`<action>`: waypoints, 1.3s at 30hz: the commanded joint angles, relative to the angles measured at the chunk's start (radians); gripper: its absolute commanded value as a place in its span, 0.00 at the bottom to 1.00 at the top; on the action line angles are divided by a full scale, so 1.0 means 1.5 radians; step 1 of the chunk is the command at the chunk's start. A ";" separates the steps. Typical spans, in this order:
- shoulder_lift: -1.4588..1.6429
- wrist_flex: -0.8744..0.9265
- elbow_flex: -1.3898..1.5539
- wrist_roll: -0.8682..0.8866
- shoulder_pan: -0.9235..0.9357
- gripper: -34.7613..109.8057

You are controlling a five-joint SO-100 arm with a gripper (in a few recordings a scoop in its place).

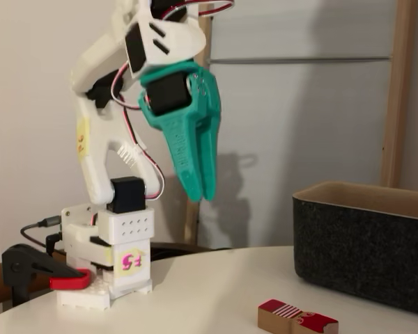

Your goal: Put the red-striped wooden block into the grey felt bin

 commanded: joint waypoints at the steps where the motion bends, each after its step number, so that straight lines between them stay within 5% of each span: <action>1: -0.026 0.014 0.010 -0.073 -0.038 0.35; 9: -0.111 -0.009 0.008 -0.225 -0.122 0.35; 39: -0.270 -0.156 0.005 -0.420 -0.249 0.45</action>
